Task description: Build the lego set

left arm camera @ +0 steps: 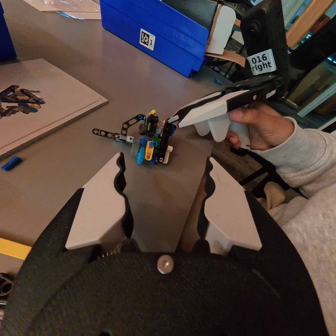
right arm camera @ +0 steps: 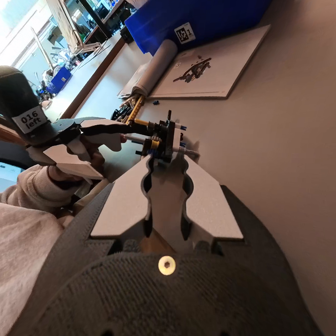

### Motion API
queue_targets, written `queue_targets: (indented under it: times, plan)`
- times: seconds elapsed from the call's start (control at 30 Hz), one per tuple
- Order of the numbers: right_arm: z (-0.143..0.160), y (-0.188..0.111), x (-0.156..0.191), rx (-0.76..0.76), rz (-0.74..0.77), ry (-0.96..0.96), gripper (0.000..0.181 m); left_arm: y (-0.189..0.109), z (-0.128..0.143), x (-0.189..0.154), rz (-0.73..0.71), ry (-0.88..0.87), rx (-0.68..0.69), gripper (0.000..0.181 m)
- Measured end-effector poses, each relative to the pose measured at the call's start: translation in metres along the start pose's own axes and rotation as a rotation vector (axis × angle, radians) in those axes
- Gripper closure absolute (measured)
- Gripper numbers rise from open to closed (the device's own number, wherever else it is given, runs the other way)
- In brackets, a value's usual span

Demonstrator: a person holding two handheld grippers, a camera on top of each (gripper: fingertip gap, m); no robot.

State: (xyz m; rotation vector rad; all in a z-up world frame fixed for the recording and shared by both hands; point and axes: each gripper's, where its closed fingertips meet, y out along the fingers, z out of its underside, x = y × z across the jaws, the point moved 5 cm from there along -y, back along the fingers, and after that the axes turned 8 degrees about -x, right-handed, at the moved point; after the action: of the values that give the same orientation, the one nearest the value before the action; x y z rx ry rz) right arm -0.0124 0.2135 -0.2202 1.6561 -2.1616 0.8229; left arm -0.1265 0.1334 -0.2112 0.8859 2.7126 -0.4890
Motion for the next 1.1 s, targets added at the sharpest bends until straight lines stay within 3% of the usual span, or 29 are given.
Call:
queue_targets:
  times: [0.03,0.27,0.77,0.93,1.03,1.1]
  plan:
    - [0.001,0.002,0.0,0.009,0.005,-0.003,0.151,0.0,0.0,0.001,-0.007,-0.003,0.0,0.094]
    - [0.004,0.009,-0.001,0.031,-0.002,-0.043,0.173,-0.001,-0.001,0.004,-0.001,-0.049,-0.011,0.094]
    - [-0.013,-0.017,0.027,-0.095,-0.292,-0.29,0.175,-0.019,-0.02,0.015,0.175,-0.303,-0.204,0.094]
    - [-0.012,-0.02,0.043,-0.12,-0.388,-0.34,0.175,-0.02,-0.02,0.006,0.286,-0.296,-0.195,0.112]
    - [-0.01,-0.019,0.046,-0.11,-0.423,-0.315,0.175,-0.019,-0.019,0.005,0.285,-0.292,-0.182,0.134]
    - [-0.011,-0.019,0.049,-0.119,-0.461,-0.273,0.175,-0.018,-0.018,0.006,0.272,-0.299,-0.169,0.14]
